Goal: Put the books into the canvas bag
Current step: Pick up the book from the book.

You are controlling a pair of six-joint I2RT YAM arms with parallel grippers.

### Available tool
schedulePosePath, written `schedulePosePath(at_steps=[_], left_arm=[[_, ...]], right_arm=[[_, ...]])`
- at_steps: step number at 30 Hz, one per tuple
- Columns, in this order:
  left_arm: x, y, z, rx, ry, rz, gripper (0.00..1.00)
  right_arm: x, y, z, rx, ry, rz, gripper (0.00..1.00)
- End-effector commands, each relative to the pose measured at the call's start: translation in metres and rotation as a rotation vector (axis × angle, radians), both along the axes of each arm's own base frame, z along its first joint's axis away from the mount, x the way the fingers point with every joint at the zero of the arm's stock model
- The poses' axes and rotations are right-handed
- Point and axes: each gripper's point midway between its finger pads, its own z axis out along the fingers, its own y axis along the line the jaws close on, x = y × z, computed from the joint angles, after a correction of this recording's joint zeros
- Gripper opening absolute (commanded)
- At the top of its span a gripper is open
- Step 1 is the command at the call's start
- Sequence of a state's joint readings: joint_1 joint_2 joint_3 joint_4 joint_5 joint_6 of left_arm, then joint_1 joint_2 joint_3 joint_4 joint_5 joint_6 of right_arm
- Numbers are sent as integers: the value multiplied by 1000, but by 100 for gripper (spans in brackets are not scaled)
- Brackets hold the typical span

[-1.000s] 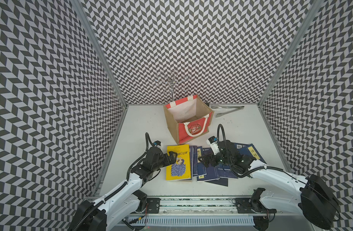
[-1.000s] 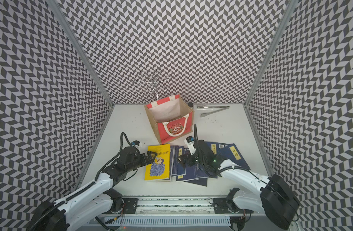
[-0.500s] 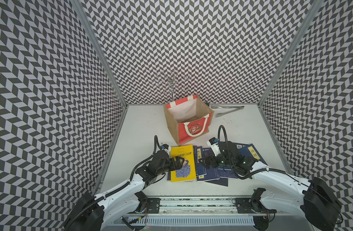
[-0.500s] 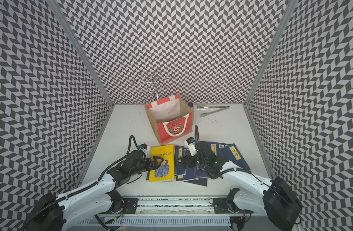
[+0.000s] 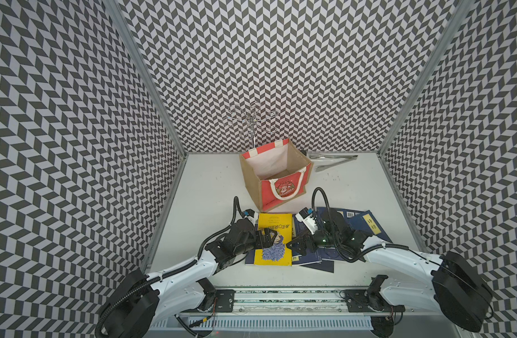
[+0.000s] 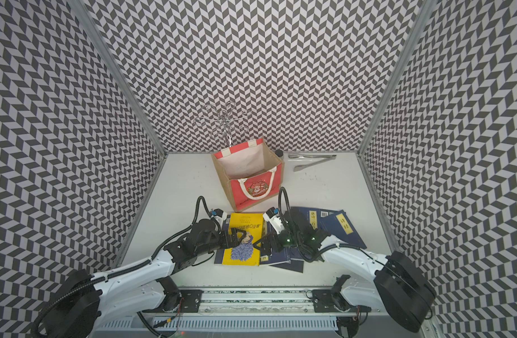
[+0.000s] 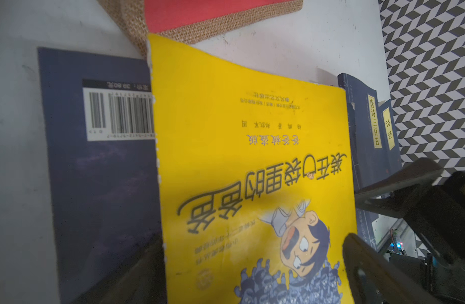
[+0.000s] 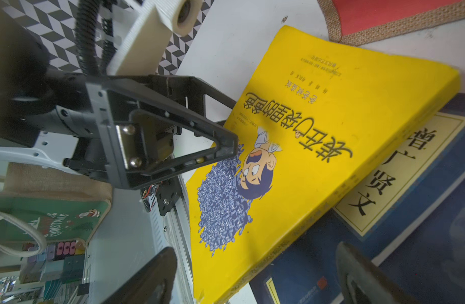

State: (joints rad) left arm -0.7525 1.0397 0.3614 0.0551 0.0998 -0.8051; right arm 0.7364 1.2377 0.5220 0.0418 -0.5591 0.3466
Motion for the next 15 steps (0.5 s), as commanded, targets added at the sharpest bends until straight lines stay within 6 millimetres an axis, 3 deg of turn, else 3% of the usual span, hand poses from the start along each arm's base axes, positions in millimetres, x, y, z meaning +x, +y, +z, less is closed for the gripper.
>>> schedulePosePath(at_steps=[1,9,15], left_arm=[[-1,-11,12,-52,-31,-35,100],[-5,-11,3,-41,-37,-59,100],[-6,-11,-2,-32,-40,-70,100]], right_arm=[[5,9,4,59,-11,10,92],[28,12,15,134,-29,-6,83],[48,5,12,182,15,-6,72]])
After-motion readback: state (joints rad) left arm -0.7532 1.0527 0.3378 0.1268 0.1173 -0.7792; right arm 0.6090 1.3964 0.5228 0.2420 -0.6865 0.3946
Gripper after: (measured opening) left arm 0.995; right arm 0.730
